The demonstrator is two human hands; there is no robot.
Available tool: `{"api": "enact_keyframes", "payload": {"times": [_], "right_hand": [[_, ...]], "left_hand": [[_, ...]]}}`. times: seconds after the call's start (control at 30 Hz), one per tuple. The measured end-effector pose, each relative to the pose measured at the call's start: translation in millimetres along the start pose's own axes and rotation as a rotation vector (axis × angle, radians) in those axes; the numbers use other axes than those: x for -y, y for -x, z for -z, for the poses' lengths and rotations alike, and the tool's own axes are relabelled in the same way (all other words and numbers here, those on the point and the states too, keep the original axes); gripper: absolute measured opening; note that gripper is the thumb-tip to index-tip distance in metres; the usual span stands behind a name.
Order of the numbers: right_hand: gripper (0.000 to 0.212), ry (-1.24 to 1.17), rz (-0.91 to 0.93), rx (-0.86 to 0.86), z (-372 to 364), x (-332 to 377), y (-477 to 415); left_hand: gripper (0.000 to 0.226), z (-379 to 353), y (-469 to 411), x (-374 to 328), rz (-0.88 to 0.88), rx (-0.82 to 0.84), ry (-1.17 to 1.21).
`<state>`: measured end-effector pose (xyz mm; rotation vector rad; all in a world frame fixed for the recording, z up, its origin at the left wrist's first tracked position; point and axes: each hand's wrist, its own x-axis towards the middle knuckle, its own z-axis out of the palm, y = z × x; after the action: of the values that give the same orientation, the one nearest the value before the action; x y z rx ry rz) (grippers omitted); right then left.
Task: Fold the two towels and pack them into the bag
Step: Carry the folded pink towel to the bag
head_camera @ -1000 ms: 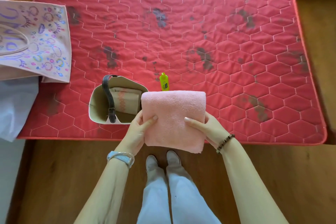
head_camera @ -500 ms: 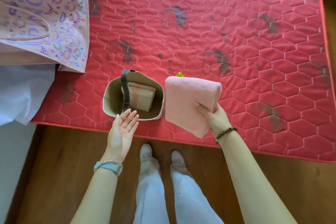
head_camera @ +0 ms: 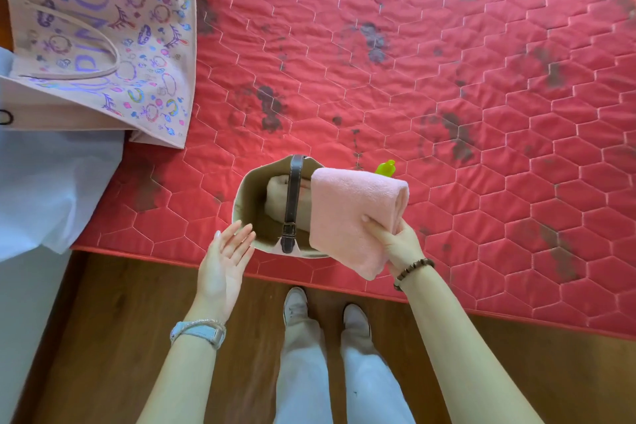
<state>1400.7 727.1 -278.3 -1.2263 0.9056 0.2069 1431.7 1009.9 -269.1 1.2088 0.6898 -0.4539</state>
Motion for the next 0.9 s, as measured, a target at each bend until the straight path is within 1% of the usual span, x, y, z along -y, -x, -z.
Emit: {"api": "enact_keyframes", "payload": {"times": [0.07,0.2,0.33,0.4,0.47,0.53,0.63,0.73,0.8,0.83,0.87,0.9], "right_hand": [[0.035,-0.007,-0.014,-0.003,-11,0,-5],[0.042,-0.024,-0.008,0.011,-32,-4,-15],[0.044,-0.027,-0.016,0.046,-47,-11,-26],[0.053,-0.015,-0.025,0.089,-53,-16,-31],[0.064,0.013,-0.036,0.133,-56,-20,-38],[0.063,0.049,-0.043,0.192,-57,-26,-45],[0.055,0.086,-0.059,0.273,-55,-31,-56],[0.052,0.113,-0.066,0.319,-51,-33,-65],[0.059,0.128,-0.078,0.325,-51,-35,-69],[0.061,0.131,-0.082,0.325,-51,-36,-71],[0.060,0.137,-0.083,0.322,-52,-36,-72],[0.059,0.145,-0.080,0.318,-52,-37,-73]], "left_hand": [[0.037,4,-14,-7,0.005,0.021,-0.022],[0.037,6,-42,-20,0.011,0.079,-0.075],[0.034,1,-69,-26,0.024,0.123,-0.127],[0.034,-5,-82,-25,0.038,0.136,-0.128],[0.038,-17,-91,-25,0.060,0.139,-0.083],[0.045,-29,-102,-22,0.086,0.119,-0.030],[0.049,-45,-110,-14,0.115,0.071,-0.053],[0.037,-54,-113,0,0.109,0.075,-0.023],[0.033,-55,-113,7,0.094,0.100,-0.029],[0.019,-51,-113,9,0.081,0.135,-0.046],[0.013,-48,-110,5,0.076,0.185,-0.061],[0.046,-40,-112,8,0.082,0.225,-0.078]]}}
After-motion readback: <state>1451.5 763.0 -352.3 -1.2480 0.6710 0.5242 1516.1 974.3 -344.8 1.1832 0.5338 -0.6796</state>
